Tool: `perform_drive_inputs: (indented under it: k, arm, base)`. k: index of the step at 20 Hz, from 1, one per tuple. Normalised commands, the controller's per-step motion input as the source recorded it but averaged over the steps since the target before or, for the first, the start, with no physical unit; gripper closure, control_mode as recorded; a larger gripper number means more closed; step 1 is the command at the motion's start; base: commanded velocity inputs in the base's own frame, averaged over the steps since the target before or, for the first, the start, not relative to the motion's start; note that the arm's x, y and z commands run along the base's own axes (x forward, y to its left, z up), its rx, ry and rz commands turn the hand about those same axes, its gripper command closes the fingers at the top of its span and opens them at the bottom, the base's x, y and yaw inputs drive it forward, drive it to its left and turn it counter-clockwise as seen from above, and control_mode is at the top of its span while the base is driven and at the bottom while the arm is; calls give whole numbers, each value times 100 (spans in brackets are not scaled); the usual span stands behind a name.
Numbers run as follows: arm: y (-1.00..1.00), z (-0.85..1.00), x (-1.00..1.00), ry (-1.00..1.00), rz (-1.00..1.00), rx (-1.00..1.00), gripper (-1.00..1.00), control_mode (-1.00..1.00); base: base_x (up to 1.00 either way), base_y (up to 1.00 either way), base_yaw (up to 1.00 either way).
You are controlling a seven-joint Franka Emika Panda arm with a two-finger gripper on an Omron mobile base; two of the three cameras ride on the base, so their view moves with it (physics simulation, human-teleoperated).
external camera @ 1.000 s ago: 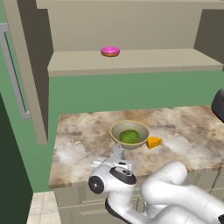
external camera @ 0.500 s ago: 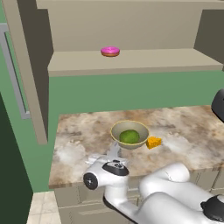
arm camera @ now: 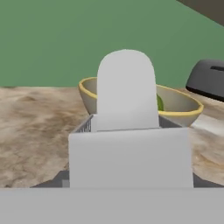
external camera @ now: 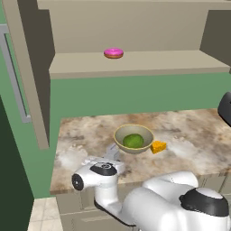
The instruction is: Pick the cheese from the fridge and the cheese grater from the cabinet and place them next to the salad bowl.
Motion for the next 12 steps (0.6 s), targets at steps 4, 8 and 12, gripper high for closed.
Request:
perform_drive_inputs:
  k: [4, 8, 12]
  arm:
    - [0, -31, 0, -20, 0, 0, 100, -100]
    - [0, -20, 0, -15, 0, 0, 100, -100]
    - [0, -1, 1, -3, 0, 1, 100, -100]
  base:
    - [0, 0, 0]
    - [0, 0, 0]
    - [0, 0, 0]
